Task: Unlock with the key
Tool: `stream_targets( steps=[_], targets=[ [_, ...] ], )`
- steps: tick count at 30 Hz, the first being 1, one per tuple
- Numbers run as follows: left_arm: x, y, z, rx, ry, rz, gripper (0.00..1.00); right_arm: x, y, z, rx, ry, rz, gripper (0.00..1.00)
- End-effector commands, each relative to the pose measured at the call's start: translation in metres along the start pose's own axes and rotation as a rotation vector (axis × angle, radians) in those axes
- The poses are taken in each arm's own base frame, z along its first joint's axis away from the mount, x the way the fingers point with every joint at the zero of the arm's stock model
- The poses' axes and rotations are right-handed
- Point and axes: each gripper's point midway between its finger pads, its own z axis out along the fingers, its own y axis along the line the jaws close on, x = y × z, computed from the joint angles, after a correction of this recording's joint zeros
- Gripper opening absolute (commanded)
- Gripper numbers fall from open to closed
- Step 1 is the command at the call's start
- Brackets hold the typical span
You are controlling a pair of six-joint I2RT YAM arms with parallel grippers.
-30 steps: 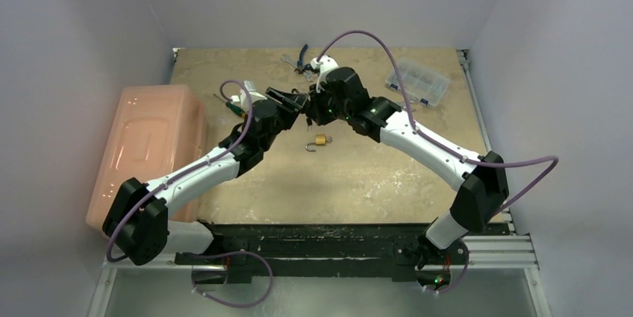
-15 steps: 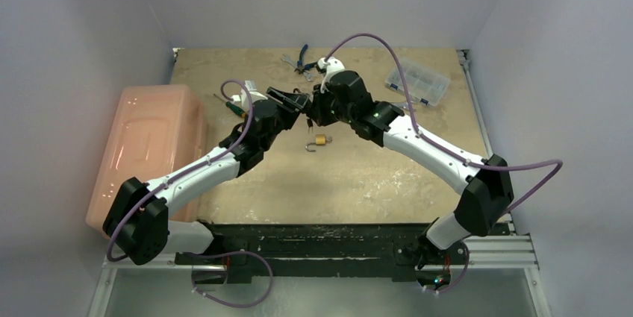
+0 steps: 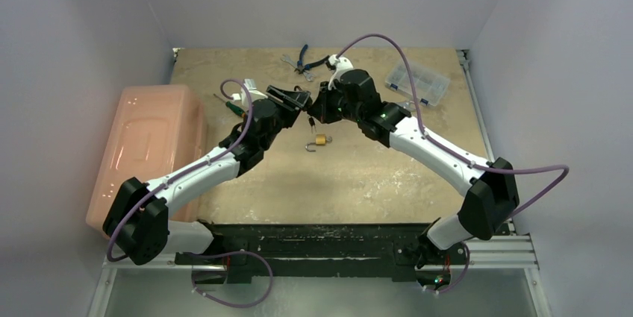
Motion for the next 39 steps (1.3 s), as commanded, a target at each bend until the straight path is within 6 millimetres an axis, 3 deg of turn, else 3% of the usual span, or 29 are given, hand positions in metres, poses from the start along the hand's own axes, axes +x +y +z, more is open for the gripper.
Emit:
stream_targets(
  steps=[1, 16, 39],
  targets=[
    [0.021, -0.042, -0.016, 0.129, 0.117, -0.002, 0.00, -0.075, 0.025, -0.017, -0.130, -0.261, 0.035, 0.00],
    [0.020, -0.055, -0.022, 0.193, 0.122, 0.034, 0.00, -0.089, 0.016, -0.026, -0.215, -0.295, 0.125, 0.00],
    [0.026, -0.072, -0.032, 0.282, 0.169, 0.008, 0.00, -0.091, -0.002, -0.032, -0.310, -0.300, 0.286, 0.00]
  ],
)
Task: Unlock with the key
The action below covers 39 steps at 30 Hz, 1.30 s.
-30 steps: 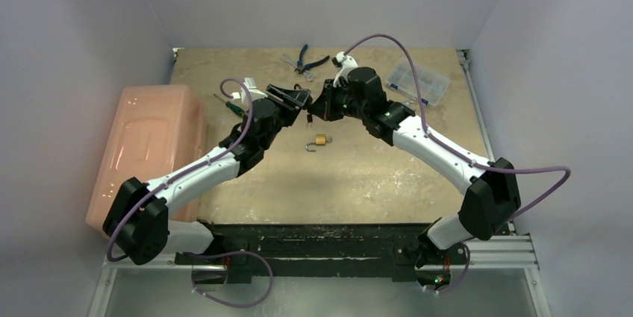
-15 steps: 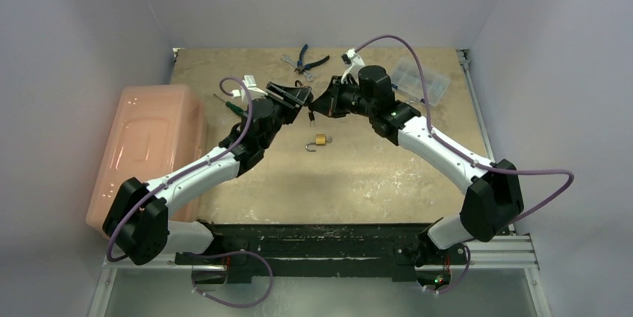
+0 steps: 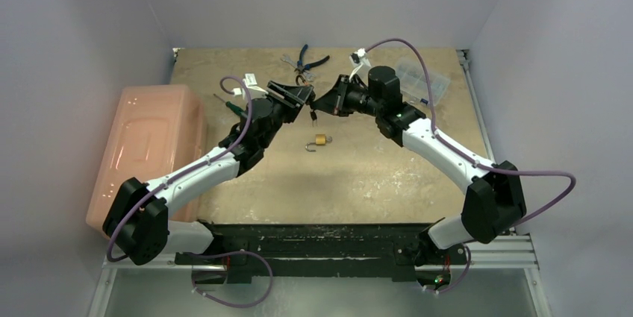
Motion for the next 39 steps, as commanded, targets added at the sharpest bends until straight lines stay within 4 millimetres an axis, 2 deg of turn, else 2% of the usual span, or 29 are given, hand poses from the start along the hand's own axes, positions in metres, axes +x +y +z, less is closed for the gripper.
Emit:
stream_targets(
  steps=[1, 9, 15, 17, 23, 25, 31, 34, 39],
  targets=[
    [0.027, -0.049, -0.025, 0.171, 0.158, -0.016, 0.00, -0.068, 0.024, -0.014, -0.087, -0.249, -0.030, 0.00],
    [0.028, -0.051, -0.026, 0.190, 0.164, -0.020, 0.00, -0.063, 0.023, -0.016, -0.122, -0.238, 0.004, 0.00],
    [0.027, -0.046, -0.025, 0.162, 0.160, -0.031, 0.00, -0.055, 0.017, -0.015, -0.098, -0.188, -0.025, 0.00],
    [0.027, -0.045, -0.024, 0.152, 0.160, -0.036, 0.00, -0.053, 0.016, -0.016, -0.089, -0.181, -0.036, 0.05],
    [0.025, -0.037, -0.021, 0.111, 0.139, -0.039, 0.00, -0.049, 0.023, -0.027, -0.094, -0.152, -0.104, 0.30],
    [0.024, -0.034, -0.020, 0.093, 0.133, -0.040, 0.00, -0.050, 0.021, -0.032, -0.064, -0.156, -0.156, 0.36],
    [0.024, -0.028, -0.018, 0.061, 0.132, -0.052, 0.00, -0.033, 0.009, -0.038, -0.036, -0.108, -0.229, 0.53],
    [0.024, -0.027, -0.017, 0.053, 0.131, -0.054, 0.00, -0.027, 0.003, -0.043, -0.018, -0.108, -0.240, 0.60],
    [0.026, -0.031, -0.017, 0.085, 0.142, -0.009, 0.00, -0.032, -0.008, -0.054, 0.073, -0.139, -0.255, 0.64]
  ],
)
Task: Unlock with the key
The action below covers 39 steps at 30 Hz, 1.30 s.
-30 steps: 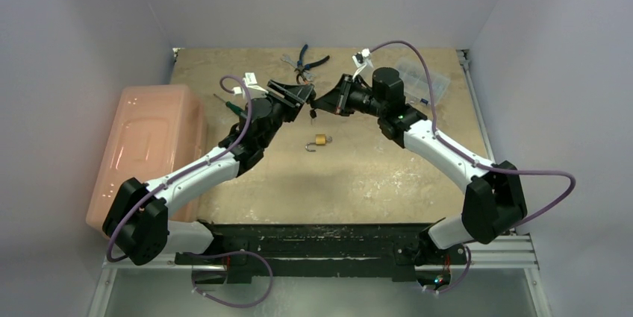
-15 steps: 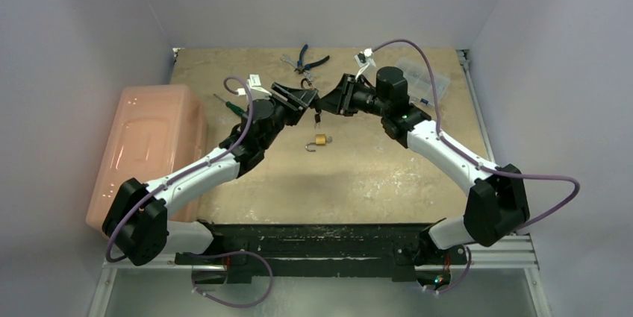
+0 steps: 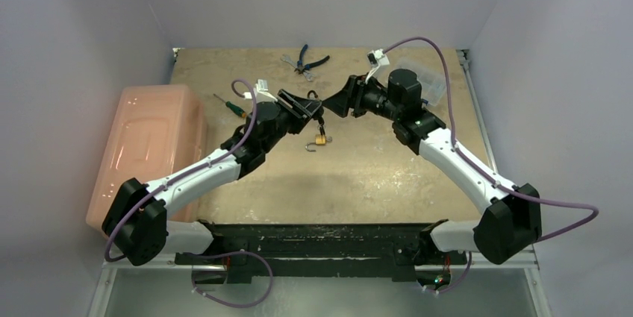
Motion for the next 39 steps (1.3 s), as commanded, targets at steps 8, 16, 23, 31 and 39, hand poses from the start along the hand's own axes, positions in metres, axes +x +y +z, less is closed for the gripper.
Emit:
stream_targets(
  steps=[8, 16, 23, 31, 39],
  targets=[
    [-0.007, -0.048, 0.001, 0.164, -0.014, 0.216, 0.00, -0.022, -0.002, -0.028, 0.140, -0.023, -0.030, 0.73],
    [0.000, -0.060, -0.004, 0.331, -0.030, 0.503, 0.00, -0.034, 0.005, -0.030, 0.186, 0.052, 0.001, 0.81],
    [0.014, -0.062, -0.013, 0.473, -0.037, 0.733, 0.00, -0.032, 0.002, -0.026, 0.206, 0.101, 0.018, 0.78],
    [0.028, -0.063, -0.018, 0.513, -0.028, 0.846, 0.00, -0.021, 0.000, -0.024, 0.200, 0.142, 0.023, 0.73],
    [0.030, -0.061, -0.017, 0.485, -0.041, 0.896, 0.00, 0.002, 0.004, -0.018, 0.167, 0.184, 0.073, 0.68]
  ],
)
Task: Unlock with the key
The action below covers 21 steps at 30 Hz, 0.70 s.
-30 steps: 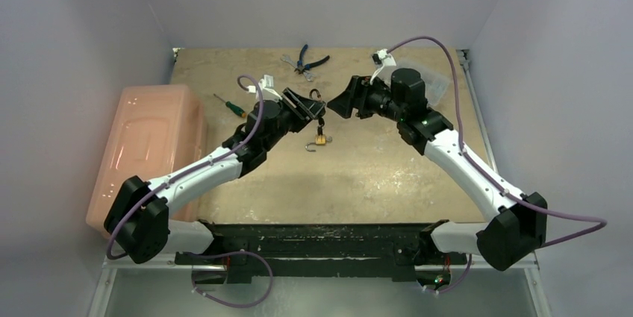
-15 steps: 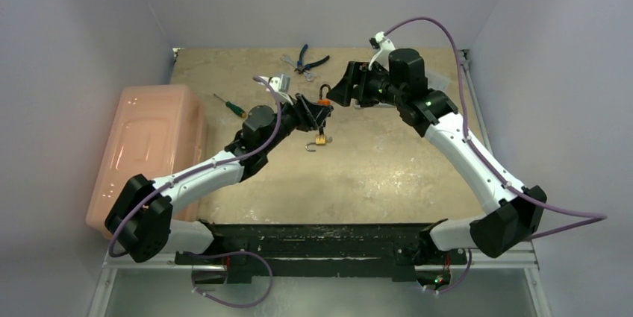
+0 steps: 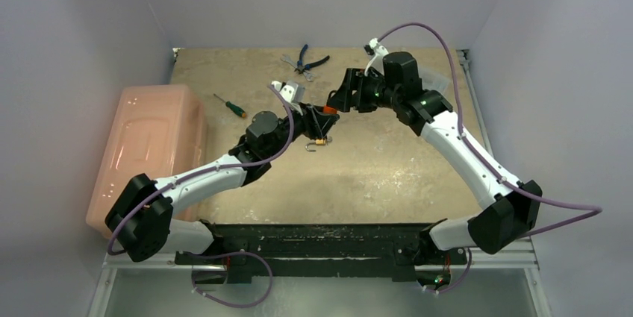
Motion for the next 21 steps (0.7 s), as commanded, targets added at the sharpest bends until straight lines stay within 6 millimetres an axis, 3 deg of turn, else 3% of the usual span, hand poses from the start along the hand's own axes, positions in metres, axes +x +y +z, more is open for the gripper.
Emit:
stream_targets(
  steps=[1, 8, 17, 21],
  targets=[
    [-0.032, -0.015, 0.003, 0.041, -0.110, 0.072, 0.00, 0.005, 0.016, -0.001, -0.060, 0.002, 0.001, 0.68],
    [-0.028, -0.019, 0.003, 0.038, -0.098, 0.104, 0.00, 0.016, 0.017, 0.010, -0.060, 0.033, 0.007, 0.59],
    [-0.031, -0.021, 0.000, 0.038, -0.103, 0.124, 0.00, 0.034, 0.012, 0.019, -0.040, 0.084, 0.007, 0.35],
    [-0.033, -0.018, 0.000, 0.018, -0.111, 0.135, 0.00, 0.038, 0.010, 0.019, -0.037, 0.100, -0.005, 0.20]
  ],
)
